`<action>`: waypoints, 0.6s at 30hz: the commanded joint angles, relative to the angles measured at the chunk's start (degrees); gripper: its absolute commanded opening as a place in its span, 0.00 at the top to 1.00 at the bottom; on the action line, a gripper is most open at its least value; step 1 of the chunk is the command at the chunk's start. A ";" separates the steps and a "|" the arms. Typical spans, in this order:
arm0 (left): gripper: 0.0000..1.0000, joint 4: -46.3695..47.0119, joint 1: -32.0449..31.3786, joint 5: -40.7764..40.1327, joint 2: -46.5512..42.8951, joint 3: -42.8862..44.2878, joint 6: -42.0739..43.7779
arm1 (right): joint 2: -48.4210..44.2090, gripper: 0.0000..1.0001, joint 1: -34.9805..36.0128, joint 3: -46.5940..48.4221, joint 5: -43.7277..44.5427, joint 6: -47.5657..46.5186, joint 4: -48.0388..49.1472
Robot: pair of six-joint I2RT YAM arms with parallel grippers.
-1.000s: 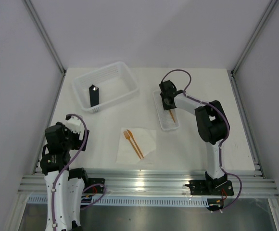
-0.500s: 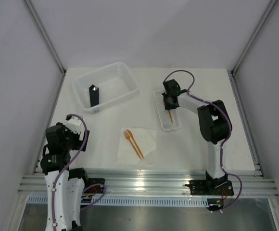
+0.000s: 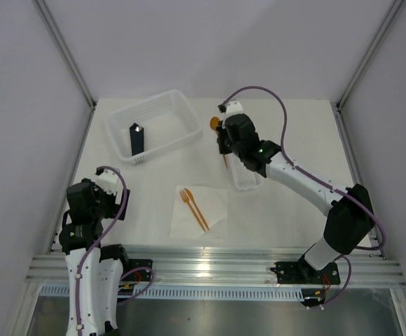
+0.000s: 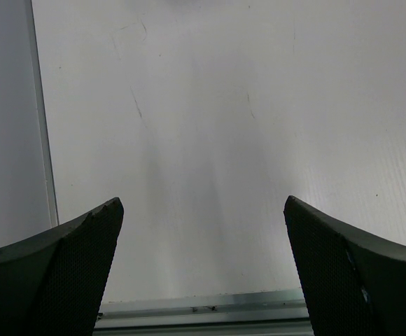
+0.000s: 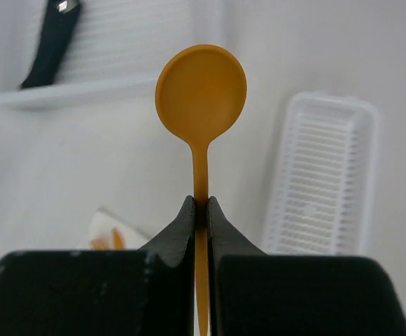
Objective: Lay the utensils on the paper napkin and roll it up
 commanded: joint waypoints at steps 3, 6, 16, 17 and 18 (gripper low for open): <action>0.01 1.50 0.54 -0.31 -0.33 -0.35 -0.74 | 1.77 1.00 10.22 -9.06 -2.04 8.80 2.52; 0.00 1.41 0.63 -0.40 -0.51 0.26 -0.83 | 5.55 1.00 14.44 -9.68 -3.19 10.21 2.35; 0.00 1.41 0.63 -1.02 -1.30 -1.14 -0.74 | 12.59 1.00 17.53 -10.03 -3.72 9.95 2.35; 0.01 1.41 0.54 -1.02 -1.30 -1.23 -0.74 | 13.20 1.00 17.53 -10.20 -3.81 10.12 2.26; 0.00 1.50 0.54 -1.10 -1.38 -1.32 -0.74 | 13.38 1.00 17.53 -10.38 -4.07 10.30 2.35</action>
